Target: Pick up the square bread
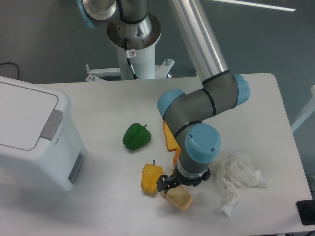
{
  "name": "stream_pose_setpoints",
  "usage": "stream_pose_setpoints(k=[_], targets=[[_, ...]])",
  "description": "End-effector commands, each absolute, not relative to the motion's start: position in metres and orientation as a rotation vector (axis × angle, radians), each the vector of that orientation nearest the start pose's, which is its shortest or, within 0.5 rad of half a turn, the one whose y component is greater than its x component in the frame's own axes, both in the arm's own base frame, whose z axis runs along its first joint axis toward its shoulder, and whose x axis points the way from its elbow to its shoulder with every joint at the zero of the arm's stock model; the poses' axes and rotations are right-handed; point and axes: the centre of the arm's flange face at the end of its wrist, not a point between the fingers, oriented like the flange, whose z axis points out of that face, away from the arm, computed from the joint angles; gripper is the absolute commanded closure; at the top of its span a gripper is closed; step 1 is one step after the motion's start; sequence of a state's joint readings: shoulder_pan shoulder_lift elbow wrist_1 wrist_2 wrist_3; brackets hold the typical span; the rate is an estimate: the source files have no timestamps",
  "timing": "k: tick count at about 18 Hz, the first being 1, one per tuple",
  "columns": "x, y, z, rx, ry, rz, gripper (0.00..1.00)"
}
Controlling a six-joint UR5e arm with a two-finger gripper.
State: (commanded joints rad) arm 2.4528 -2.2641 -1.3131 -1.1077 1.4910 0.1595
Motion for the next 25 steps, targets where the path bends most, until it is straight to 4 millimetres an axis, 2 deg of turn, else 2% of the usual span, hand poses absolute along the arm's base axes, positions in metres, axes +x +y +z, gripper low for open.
stream_pose_setpoints(k=[3, 7, 9, 11, 14, 15, 19, 20, 21, 22, 23, 24, 25], targets=[[-0.474, 0.574, 0.219, -2.881, -1.092, -0.089, 0.08], [-0.474, 0.573, 0.212, -2.885, -1.102, -0.097, 0.22], [-0.472, 0.573, 0.211, -2.887, -1.103, -0.101, 0.38], [-0.472, 0.573, 0.211, -2.879, -1.125, -0.107, 0.62], [-0.472, 0.573, 0.212, -2.874, -1.128, -0.107, 0.83], [-0.472, 0.573, 0.212, -2.874, -1.128, -0.107, 0.88], [-0.471, 0.573, 0.214, -2.872, -1.127, -0.108, 0.88], [-0.471, 0.573, 0.214, -2.872, -1.127, -0.108, 0.87], [-0.471, 0.573, 0.215, -2.872, -1.124, -0.106, 0.78], [-0.471, 0.573, 0.217, -2.869, -1.123, -0.104, 0.76], [-0.471, 0.573, 0.219, -2.872, -1.109, -0.101, 0.52], [-0.471, 0.573, 0.221, -2.872, -1.104, -0.097, 0.18], [-0.471, 0.573, 0.228, -2.866, -1.101, -0.086, 0.0]])
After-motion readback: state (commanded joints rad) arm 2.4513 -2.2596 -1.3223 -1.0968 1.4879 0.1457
